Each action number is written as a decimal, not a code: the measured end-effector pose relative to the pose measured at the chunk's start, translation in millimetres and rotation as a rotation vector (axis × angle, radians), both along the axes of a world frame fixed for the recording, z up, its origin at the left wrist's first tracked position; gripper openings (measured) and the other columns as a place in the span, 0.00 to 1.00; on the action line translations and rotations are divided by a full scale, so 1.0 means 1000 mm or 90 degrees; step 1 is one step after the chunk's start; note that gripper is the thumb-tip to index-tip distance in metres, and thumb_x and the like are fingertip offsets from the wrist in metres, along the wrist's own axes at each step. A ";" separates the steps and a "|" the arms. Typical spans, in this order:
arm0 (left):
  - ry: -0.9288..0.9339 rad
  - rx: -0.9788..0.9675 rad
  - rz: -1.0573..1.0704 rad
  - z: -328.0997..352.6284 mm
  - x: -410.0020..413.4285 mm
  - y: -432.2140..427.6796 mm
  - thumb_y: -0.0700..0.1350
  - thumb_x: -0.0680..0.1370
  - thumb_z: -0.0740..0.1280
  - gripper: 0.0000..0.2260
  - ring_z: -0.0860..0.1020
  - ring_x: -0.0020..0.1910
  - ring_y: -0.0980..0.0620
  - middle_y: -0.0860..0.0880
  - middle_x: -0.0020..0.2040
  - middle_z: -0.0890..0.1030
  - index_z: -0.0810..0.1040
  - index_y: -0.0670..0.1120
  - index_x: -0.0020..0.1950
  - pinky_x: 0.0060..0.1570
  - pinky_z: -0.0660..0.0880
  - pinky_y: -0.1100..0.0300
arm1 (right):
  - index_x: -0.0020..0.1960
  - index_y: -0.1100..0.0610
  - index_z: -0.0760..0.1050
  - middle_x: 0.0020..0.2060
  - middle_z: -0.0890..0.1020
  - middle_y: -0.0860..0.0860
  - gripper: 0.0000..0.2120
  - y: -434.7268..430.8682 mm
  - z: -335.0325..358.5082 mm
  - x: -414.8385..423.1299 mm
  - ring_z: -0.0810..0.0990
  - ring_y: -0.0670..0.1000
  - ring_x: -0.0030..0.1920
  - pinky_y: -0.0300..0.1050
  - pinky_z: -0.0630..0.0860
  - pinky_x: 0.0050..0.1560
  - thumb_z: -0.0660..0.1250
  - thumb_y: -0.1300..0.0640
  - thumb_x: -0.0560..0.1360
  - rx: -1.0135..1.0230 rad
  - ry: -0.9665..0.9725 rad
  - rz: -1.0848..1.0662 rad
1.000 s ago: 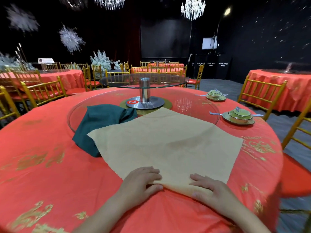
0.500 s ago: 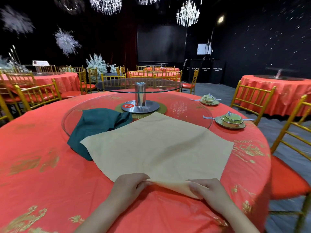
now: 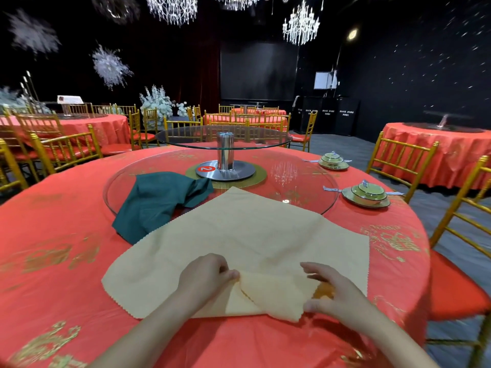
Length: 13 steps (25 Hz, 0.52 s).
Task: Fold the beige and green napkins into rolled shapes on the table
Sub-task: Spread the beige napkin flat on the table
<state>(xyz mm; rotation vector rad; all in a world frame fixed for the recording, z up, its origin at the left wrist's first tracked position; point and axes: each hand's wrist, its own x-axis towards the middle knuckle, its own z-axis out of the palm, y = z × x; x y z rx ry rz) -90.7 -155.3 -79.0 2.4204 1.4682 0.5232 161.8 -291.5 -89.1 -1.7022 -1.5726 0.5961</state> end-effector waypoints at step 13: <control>0.025 0.102 -0.122 -0.014 -0.023 -0.028 0.57 0.75 0.64 0.17 0.72 0.59 0.57 0.60 0.58 0.74 0.71 0.58 0.64 0.51 0.68 0.62 | 0.56 0.37 0.73 0.59 0.75 0.35 0.17 0.015 -0.009 -0.008 0.76 0.42 0.58 0.46 0.71 0.60 0.62 0.44 0.67 0.115 -0.315 0.071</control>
